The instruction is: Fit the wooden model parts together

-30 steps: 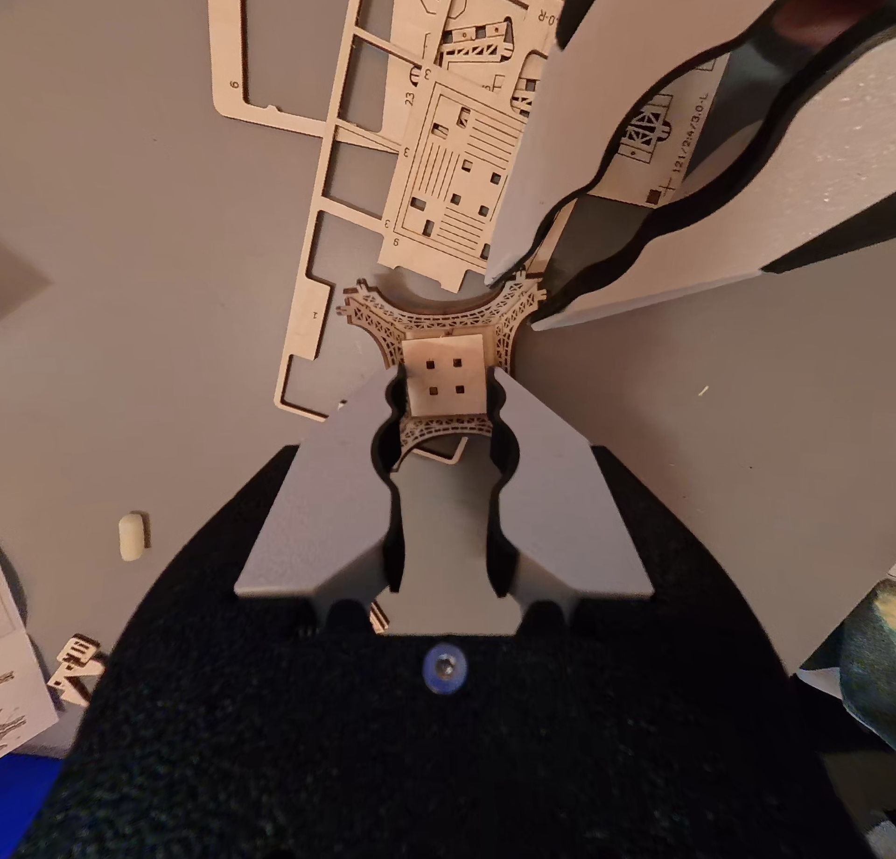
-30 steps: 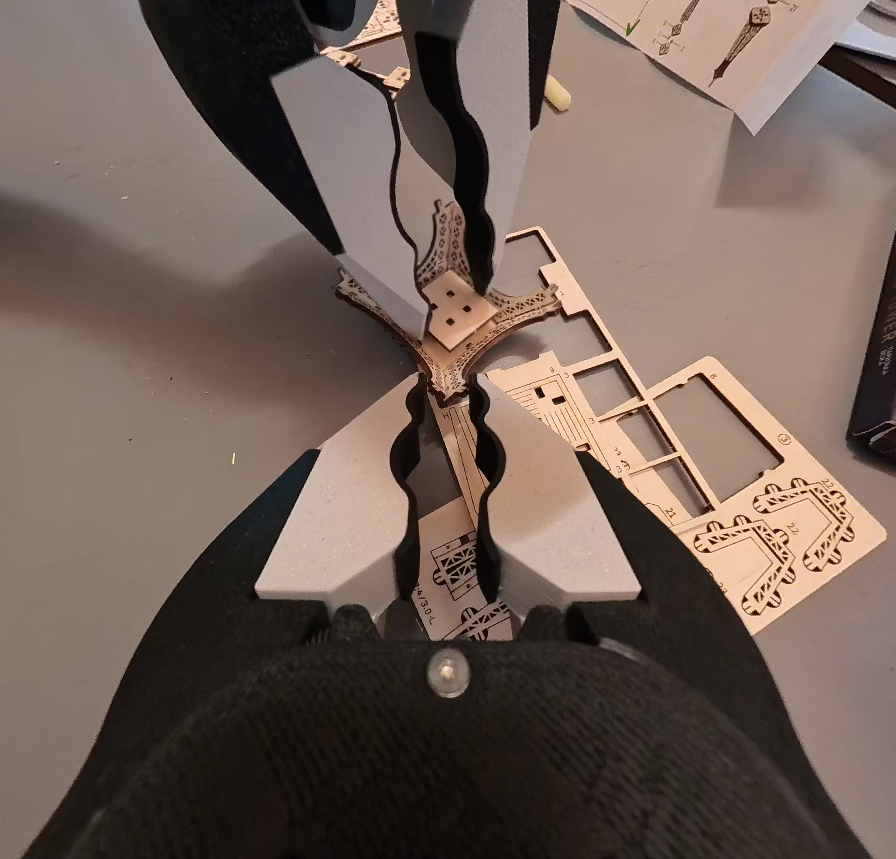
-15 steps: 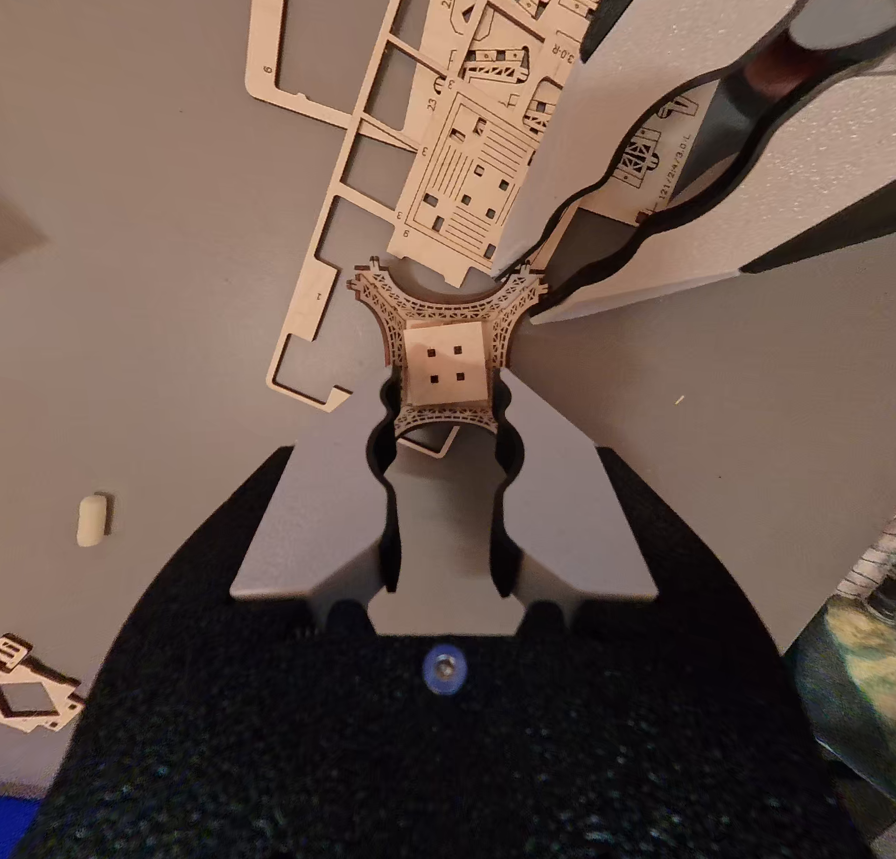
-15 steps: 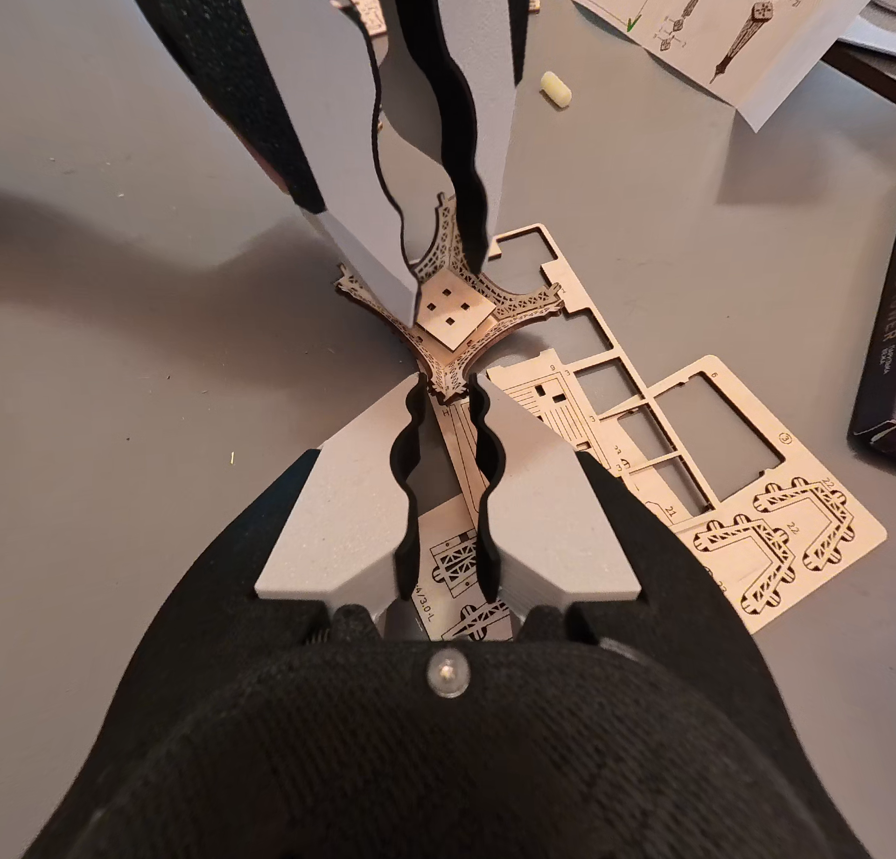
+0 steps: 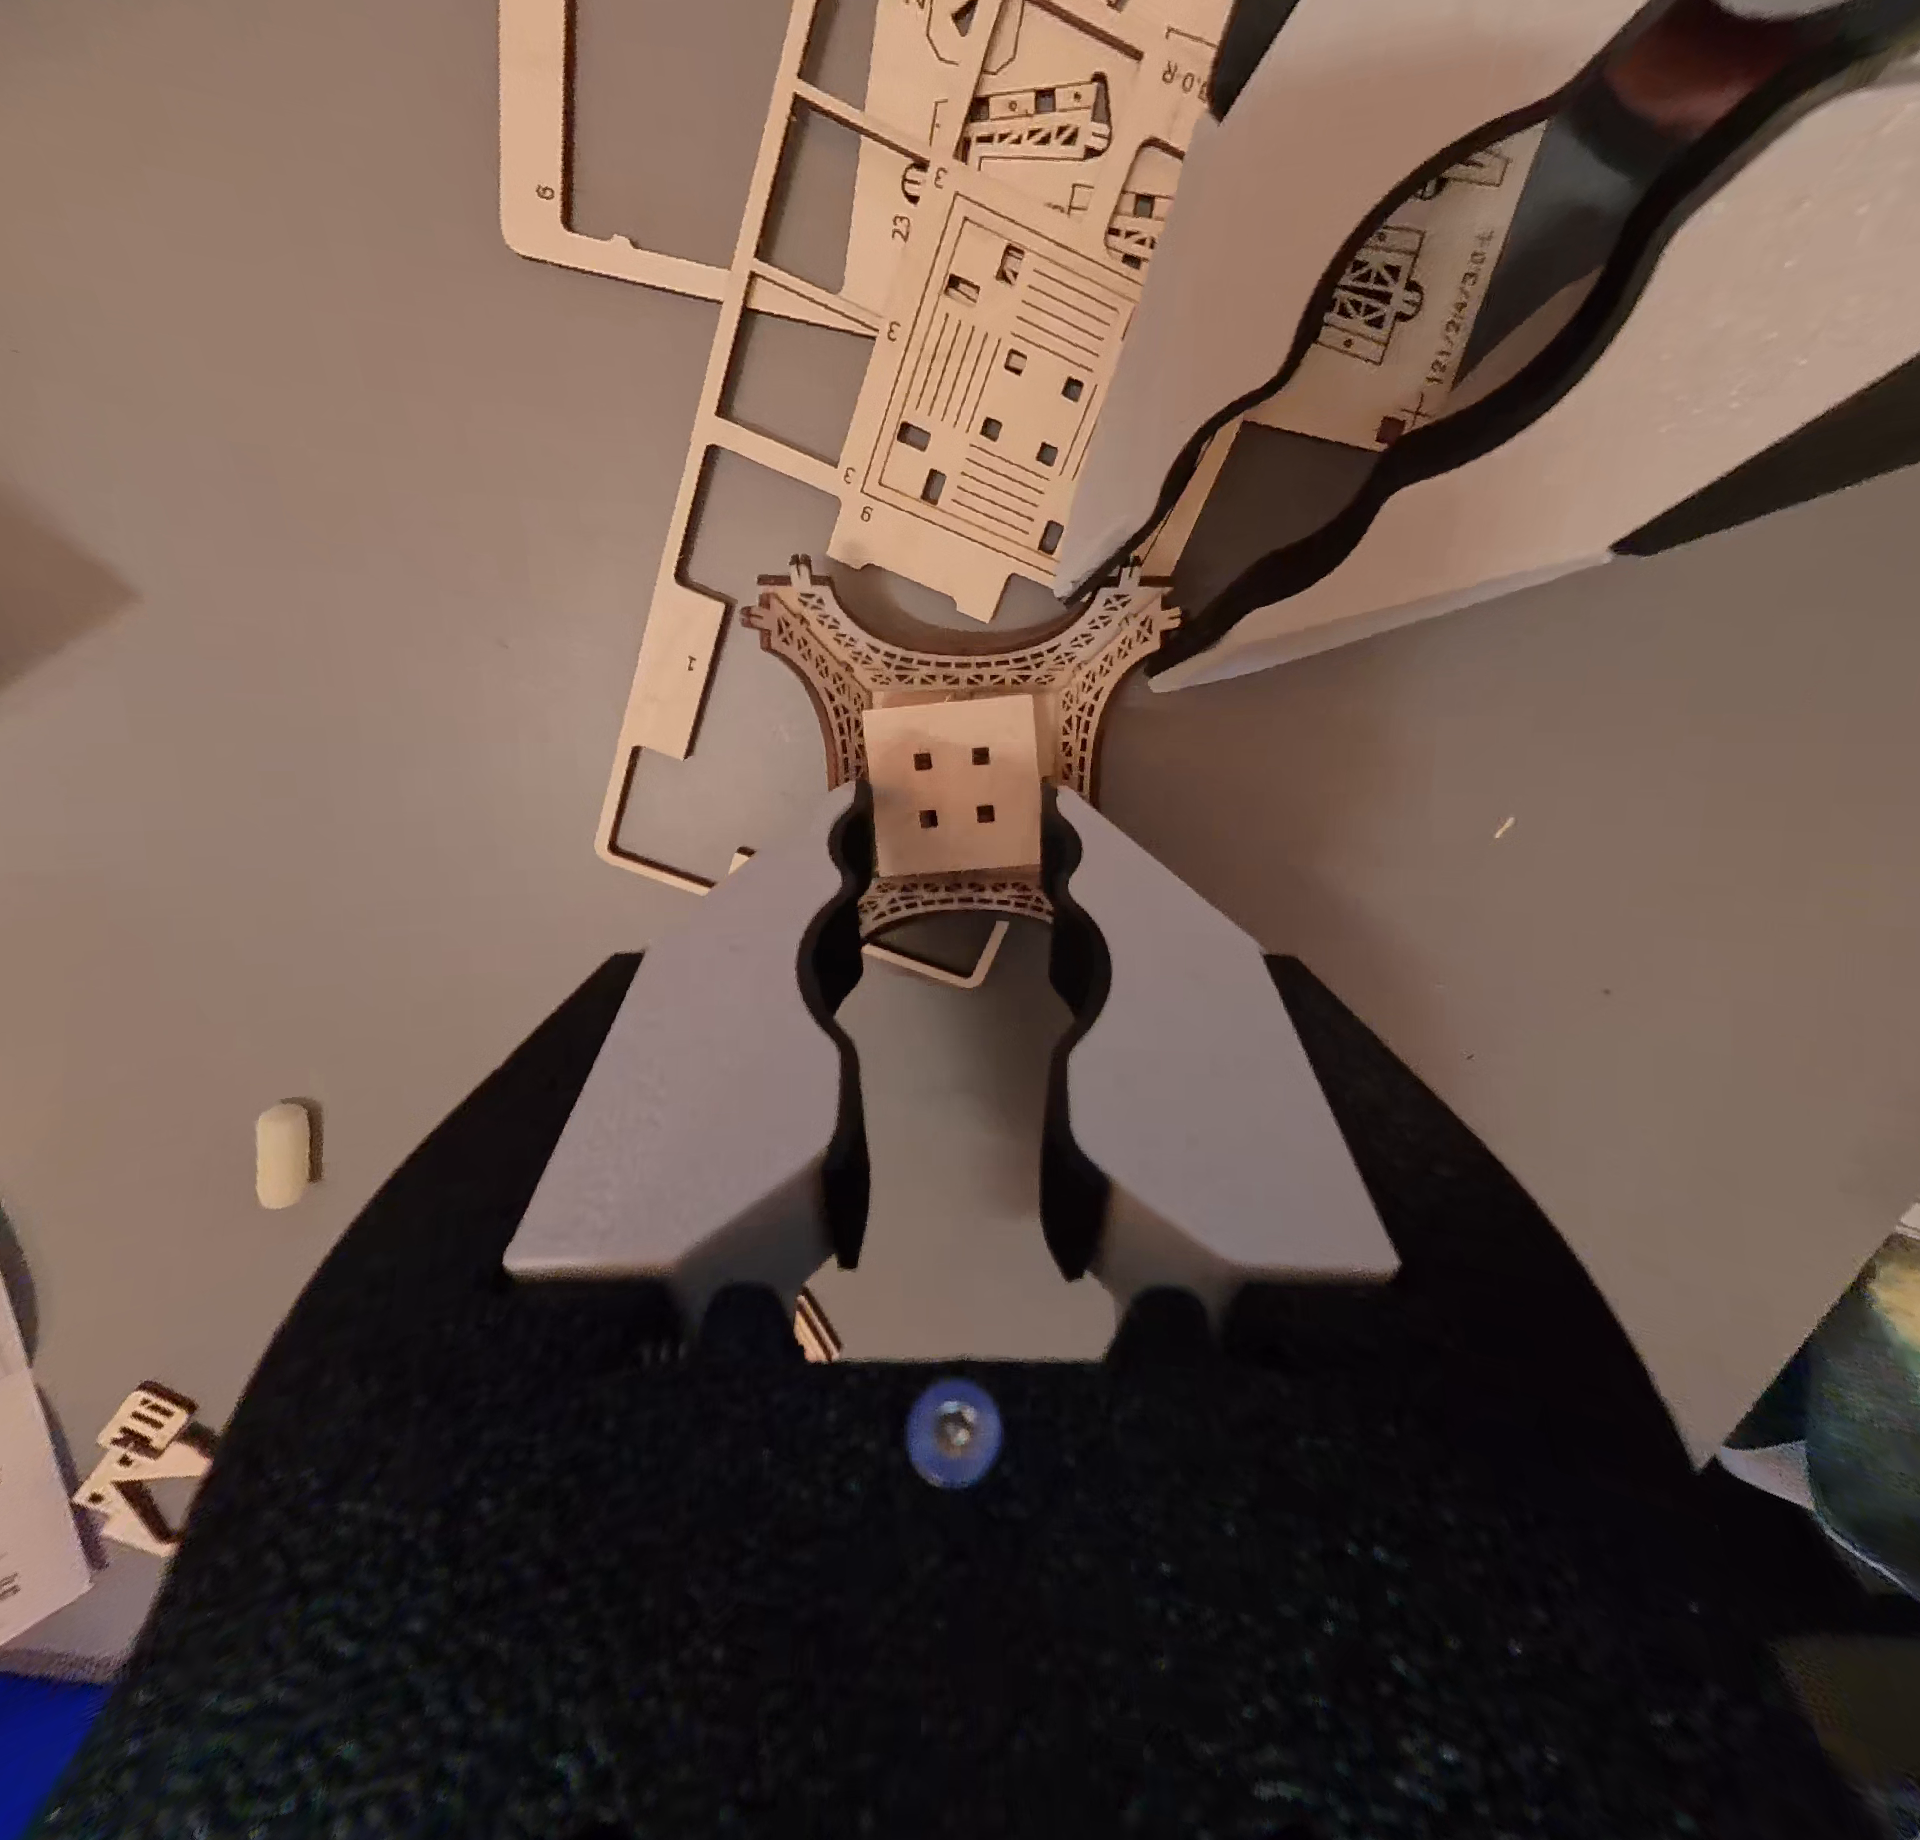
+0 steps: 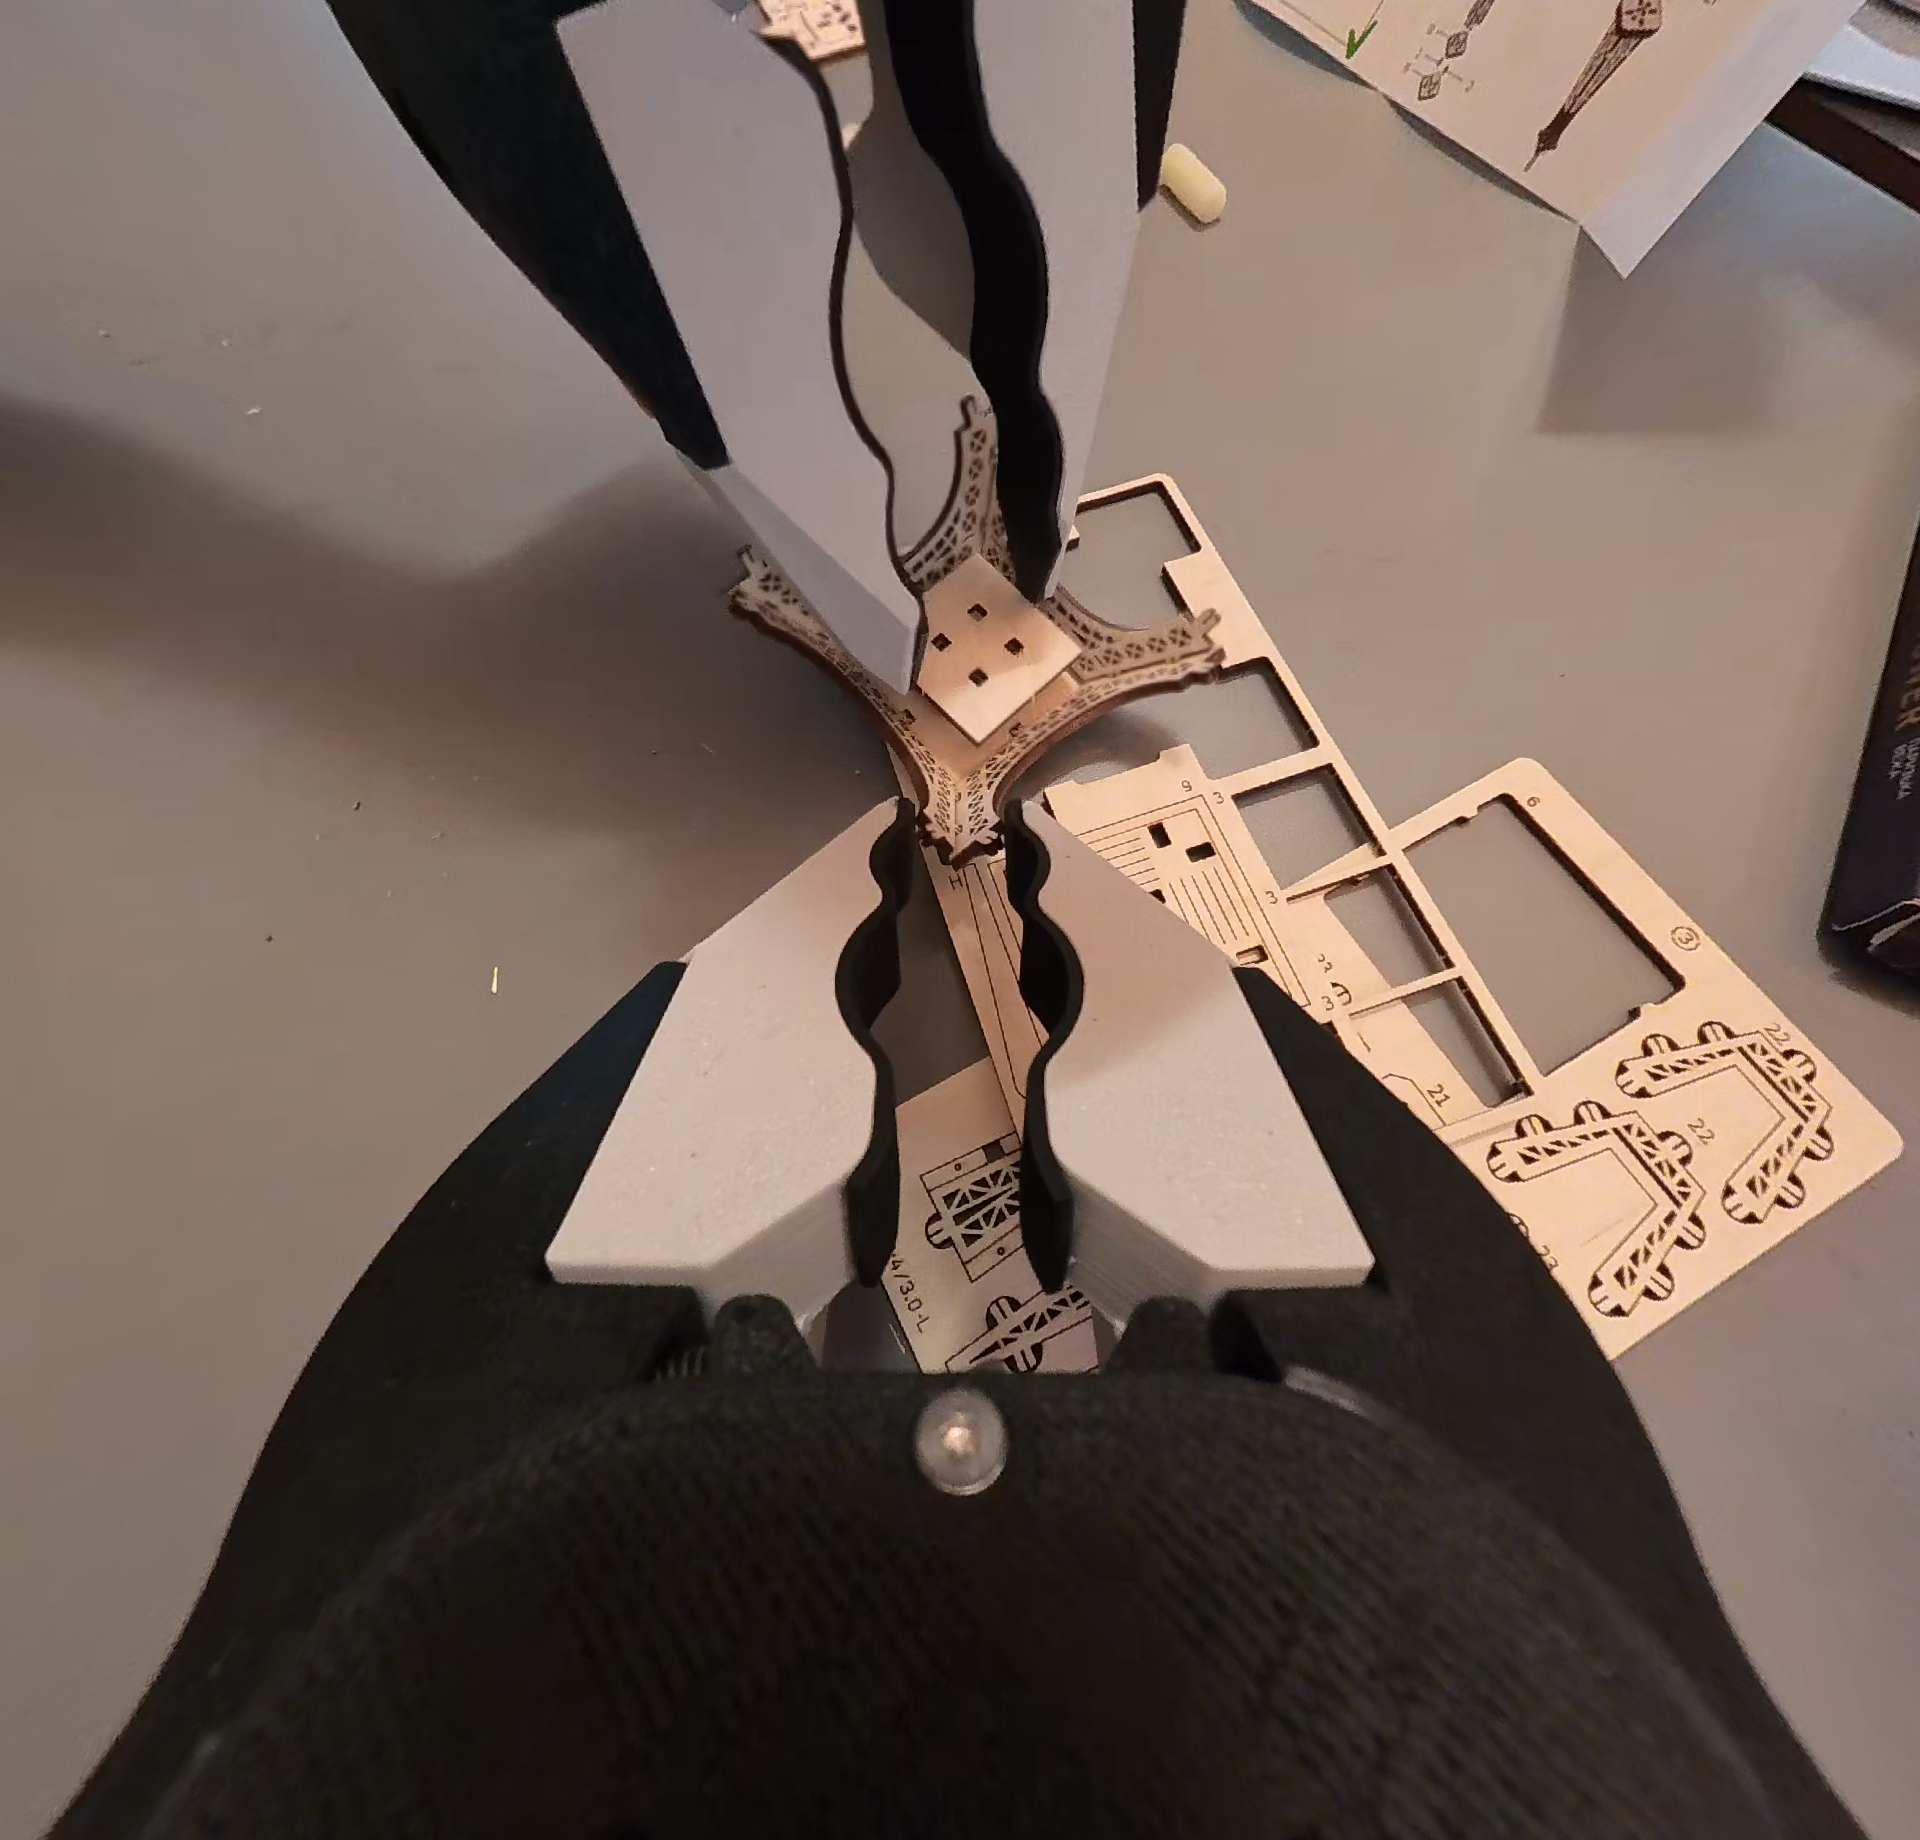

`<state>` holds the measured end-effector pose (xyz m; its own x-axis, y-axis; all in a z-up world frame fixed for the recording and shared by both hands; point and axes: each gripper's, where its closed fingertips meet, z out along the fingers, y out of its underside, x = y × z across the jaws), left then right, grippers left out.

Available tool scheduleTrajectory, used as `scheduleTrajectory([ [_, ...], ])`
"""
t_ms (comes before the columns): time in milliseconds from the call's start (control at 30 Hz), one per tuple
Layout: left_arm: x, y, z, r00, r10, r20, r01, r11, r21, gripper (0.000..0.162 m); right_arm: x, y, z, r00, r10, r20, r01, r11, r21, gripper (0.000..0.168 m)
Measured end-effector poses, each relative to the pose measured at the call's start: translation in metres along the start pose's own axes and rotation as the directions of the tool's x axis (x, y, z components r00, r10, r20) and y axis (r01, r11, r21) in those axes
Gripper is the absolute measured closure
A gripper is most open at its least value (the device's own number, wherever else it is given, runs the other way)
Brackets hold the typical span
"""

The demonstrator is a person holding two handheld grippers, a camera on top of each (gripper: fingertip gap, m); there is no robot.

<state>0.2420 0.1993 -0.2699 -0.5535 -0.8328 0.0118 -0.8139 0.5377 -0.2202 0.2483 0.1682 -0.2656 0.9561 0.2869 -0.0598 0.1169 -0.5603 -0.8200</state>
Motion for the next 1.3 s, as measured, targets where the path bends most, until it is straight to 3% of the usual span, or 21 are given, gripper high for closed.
scheduleTrajectory([
  [167,-0.0019,-0.0022,0.0013,0.999,0.04,0.021,-0.04,0.999,0.033,0.133,0.0017,0.0,-0.0002,1.0,0.008,-0.007,-0.008,1.0,0.001,0.154],
  [367,-0.0094,-0.0029,0.0012,0.974,0.207,0.091,-0.212,0.976,0.043,0.133,0.0013,0.0,-0.0002,1.0,0.009,-0.002,-0.009,1.0,0.001,0.154],
  [767,-0.0043,-0.0028,0.0018,0.989,0.142,-0.032,-0.139,0.987,0.084,0.133,0.0017,-0.0001,-0.0004,1.0,0.014,-0.001,-0.014,1.0,0.003,0.154],
  [1300,-0.0039,-0.0039,-0.0001,0.997,0.073,-0.033,-0.07,0.995,0.071,0.128,0.0014,0.0,-0.0003,1.0,0.011,-0.002,-0.011,1.0,0.001,0.154],
])
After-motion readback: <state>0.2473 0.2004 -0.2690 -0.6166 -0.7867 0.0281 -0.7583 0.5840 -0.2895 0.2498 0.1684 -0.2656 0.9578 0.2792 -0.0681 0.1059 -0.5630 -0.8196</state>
